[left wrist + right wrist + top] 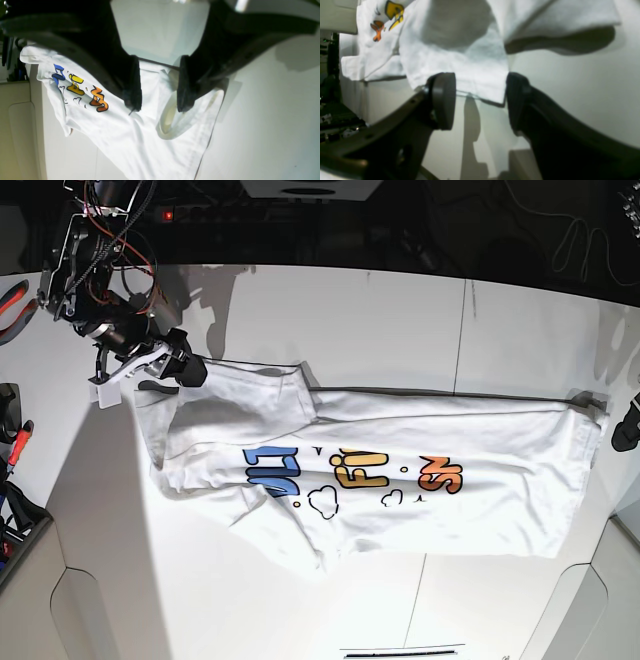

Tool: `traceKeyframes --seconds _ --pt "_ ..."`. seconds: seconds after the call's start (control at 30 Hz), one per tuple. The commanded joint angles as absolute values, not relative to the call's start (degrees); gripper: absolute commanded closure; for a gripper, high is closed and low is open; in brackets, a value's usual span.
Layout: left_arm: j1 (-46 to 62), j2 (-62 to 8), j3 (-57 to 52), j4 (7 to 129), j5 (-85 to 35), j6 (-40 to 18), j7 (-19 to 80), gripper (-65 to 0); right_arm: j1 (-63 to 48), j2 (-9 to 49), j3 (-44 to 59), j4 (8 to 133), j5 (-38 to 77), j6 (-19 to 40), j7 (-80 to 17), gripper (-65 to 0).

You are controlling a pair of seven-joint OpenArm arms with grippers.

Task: Layout the t-shirt on the table in an organized manner, then fold the t-shirt properly
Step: 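Lower the folded hem with both grippers and smooth it flat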

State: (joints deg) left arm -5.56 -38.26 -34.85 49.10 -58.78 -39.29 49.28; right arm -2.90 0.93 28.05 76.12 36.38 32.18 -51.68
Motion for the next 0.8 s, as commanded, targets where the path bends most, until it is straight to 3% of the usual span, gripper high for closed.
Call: traceKeyframes --seconds 0.0,0.17,0.3,0.47,0.77 --pt "-6.35 -40.01 -35.16 50.04 -60.23 -40.00 47.86 -27.5 -2.70 0.67 27.42 76.34 34.96 31.73 -52.77 -32.5" --pt "-6.35 -40.01 -35.16 50.04 -60.20 -40.00 47.86 -27.5 -2.66 -0.51 24.23 76.34 34.92 31.73 -52.97 -22.1" --pt "-6.35 -40.01 -35.16 50.04 -60.18 -40.00 47.90 -27.5 -2.52 -0.64 23.11 76.38 35.03 31.68 -53.01 0.0" --pt "-6.35 -40.01 -35.16 50.04 -60.18 -40.00 47.88 -27.5 -2.48 -0.97 23.11 78.85 40.91 31.77 -55.86 0.0" --pt "-6.35 -40.01 -35.16 50.04 -60.23 -40.00 47.86 -27.5 6.39 -3.55 22.83 82.00 37.98 32.01 -53.82 0.0"
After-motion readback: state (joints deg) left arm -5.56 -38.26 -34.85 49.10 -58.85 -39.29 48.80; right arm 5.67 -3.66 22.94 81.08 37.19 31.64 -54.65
